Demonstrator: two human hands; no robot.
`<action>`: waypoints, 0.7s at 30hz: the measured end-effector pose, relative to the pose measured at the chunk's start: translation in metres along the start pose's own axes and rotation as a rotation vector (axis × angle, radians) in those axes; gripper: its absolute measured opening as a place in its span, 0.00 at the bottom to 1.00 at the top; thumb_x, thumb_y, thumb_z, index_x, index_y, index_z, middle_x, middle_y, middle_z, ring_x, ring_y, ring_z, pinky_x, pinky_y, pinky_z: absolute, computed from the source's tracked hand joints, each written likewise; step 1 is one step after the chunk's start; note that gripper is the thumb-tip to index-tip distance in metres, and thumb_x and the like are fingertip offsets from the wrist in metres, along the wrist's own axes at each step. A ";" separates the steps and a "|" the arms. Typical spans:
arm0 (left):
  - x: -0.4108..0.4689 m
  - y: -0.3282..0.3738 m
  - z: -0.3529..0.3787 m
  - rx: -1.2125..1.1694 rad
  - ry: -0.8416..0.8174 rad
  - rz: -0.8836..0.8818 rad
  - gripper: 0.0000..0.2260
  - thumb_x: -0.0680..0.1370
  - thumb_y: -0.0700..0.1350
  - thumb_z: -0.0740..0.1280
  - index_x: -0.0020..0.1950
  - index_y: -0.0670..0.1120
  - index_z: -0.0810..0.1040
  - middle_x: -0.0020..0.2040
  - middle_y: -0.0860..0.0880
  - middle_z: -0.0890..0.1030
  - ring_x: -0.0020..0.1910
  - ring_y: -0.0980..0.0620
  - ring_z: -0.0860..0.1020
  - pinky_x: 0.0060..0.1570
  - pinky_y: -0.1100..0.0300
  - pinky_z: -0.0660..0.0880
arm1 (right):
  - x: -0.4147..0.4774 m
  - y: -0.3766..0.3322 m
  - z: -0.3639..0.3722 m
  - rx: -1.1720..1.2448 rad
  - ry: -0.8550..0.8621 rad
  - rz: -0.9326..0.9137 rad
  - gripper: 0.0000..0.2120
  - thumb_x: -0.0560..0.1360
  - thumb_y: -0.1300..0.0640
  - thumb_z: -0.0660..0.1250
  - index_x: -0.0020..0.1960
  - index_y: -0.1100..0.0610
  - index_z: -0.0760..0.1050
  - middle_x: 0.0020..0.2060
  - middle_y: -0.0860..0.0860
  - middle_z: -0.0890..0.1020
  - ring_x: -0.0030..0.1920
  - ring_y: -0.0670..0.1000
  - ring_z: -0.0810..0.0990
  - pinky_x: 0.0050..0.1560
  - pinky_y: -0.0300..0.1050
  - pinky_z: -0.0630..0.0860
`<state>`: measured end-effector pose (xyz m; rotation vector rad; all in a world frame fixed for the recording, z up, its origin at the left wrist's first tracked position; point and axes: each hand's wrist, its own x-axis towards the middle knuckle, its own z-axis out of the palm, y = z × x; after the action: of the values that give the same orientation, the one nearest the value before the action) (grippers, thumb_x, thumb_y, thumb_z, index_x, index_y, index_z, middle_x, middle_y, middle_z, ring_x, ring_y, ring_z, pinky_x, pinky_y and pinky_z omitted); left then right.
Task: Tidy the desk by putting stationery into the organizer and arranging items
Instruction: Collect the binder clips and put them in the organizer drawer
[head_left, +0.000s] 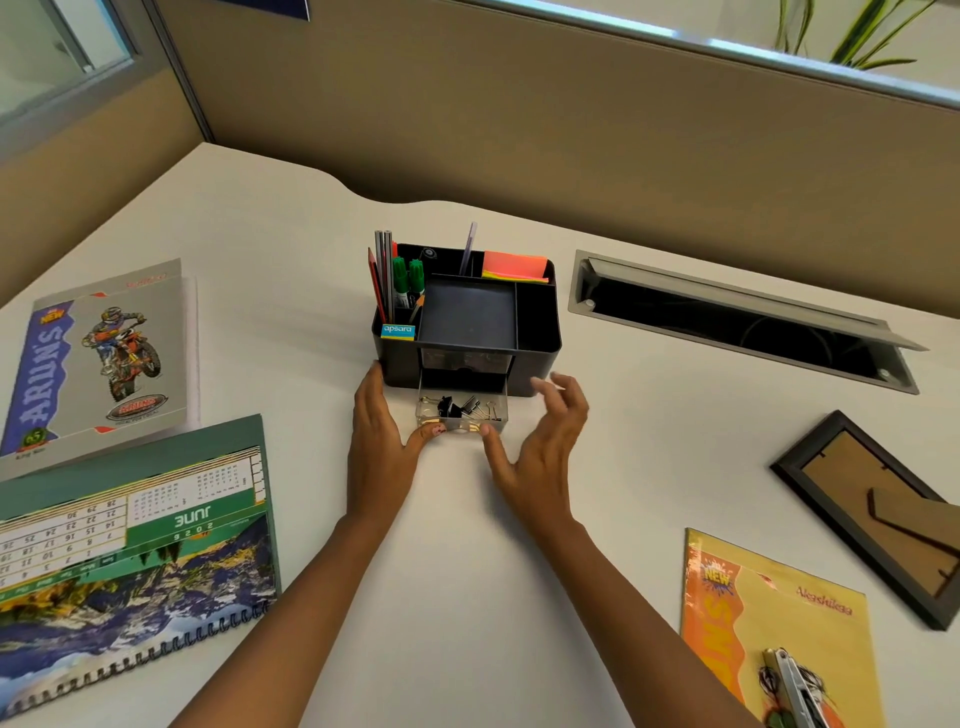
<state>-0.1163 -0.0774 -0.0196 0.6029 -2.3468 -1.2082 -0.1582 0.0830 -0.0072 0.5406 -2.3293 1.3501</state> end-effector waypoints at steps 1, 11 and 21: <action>0.001 -0.001 0.000 -0.015 -0.010 -0.009 0.40 0.71 0.48 0.73 0.76 0.46 0.53 0.74 0.47 0.61 0.72 0.49 0.62 0.66 0.58 0.64 | 0.000 0.004 -0.002 0.045 0.002 0.031 0.35 0.68 0.58 0.75 0.69 0.61 0.60 0.69 0.60 0.60 0.72 0.53 0.60 0.71 0.43 0.61; 0.016 -0.005 0.000 0.023 0.038 -0.048 0.40 0.68 0.52 0.75 0.74 0.47 0.59 0.70 0.48 0.68 0.67 0.47 0.69 0.59 0.55 0.70 | 0.031 0.036 -0.005 0.243 -0.289 0.279 0.57 0.64 0.51 0.79 0.78 0.54 0.42 0.76 0.49 0.57 0.75 0.47 0.58 0.74 0.42 0.59; 0.032 -0.001 0.012 0.147 0.218 -0.083 0.32 0.68 0.59 0.73 0.65 0.44 0.68 0.59 0.45 0.75 0.56 0.46 0.75 0.54 0.49 0.75 | 0.046 0.029 0.011 0.213 -0.076 0.174 0.48 0.67 0.54 0.78 0.76 0.47 0.51 0.72 0.34 0.59 0.72 0.47 0.64 0.68 0.56 0.69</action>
<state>-0.1492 -0.0877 -0.0212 0.8439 -2.2567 -0.9559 -0.2138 0.0806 -0.0092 0.4668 -2.3533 1.6990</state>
